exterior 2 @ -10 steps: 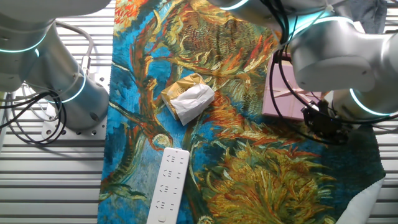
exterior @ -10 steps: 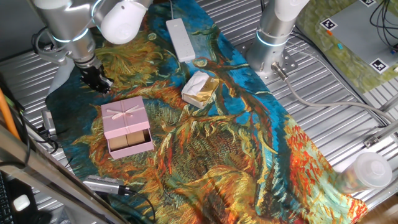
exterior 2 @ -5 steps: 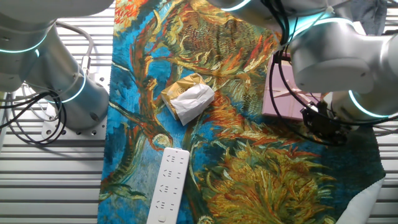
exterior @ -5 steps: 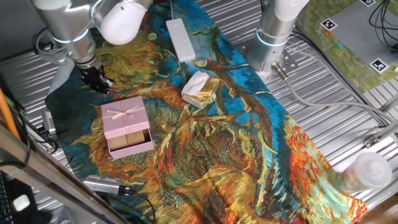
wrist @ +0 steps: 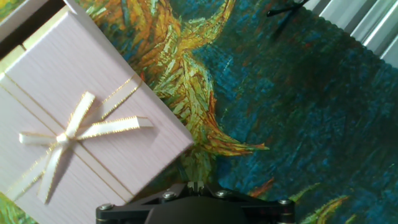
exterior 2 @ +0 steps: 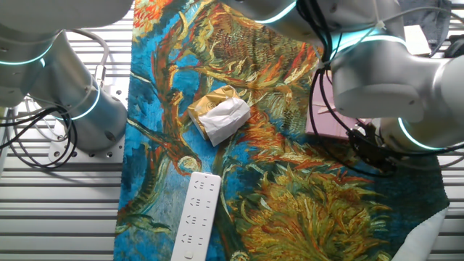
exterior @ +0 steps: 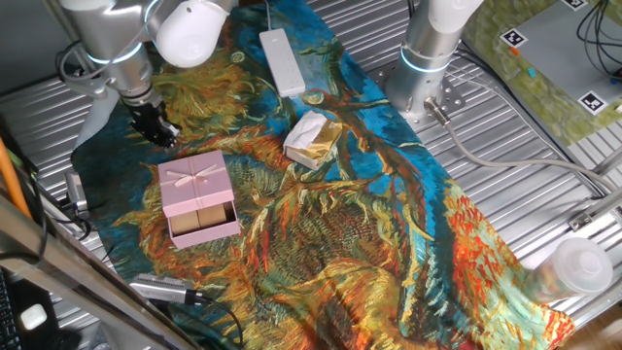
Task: Slide the outer casing onto the gift box
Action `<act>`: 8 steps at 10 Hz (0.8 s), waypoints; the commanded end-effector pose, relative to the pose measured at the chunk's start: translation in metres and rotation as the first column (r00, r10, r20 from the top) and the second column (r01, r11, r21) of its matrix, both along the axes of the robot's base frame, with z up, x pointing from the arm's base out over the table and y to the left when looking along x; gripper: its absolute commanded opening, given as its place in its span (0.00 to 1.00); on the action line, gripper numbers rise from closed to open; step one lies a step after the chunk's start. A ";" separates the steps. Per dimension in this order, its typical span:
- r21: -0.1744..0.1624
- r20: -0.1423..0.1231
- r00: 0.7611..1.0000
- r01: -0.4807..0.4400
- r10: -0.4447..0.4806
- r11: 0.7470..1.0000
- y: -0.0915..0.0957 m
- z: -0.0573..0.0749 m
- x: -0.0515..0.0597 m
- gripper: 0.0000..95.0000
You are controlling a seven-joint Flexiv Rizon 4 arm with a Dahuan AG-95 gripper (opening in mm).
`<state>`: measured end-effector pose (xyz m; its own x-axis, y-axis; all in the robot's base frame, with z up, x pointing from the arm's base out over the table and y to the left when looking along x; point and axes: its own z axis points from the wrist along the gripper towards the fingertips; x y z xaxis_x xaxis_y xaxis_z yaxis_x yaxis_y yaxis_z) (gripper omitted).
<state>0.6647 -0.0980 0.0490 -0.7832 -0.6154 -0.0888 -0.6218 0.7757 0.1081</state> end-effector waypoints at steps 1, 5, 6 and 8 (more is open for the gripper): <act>0.013 -0.001 1.000 0.011 -0.011 1.000 0.005 -0.003 -0.003 0.00; 0.015 -0.004 1.000 0.025 -0.024 1.000 0.009 -0.008 -0.011 0.00; 0.022 -0.005 1.000 0.028 -0.027 0.999 0.009 -0.009 -0.011 0.00; 0.041 -0.014 0.999 0.049 -0.049 0.998 0.010 -0.008 -0.012 0.00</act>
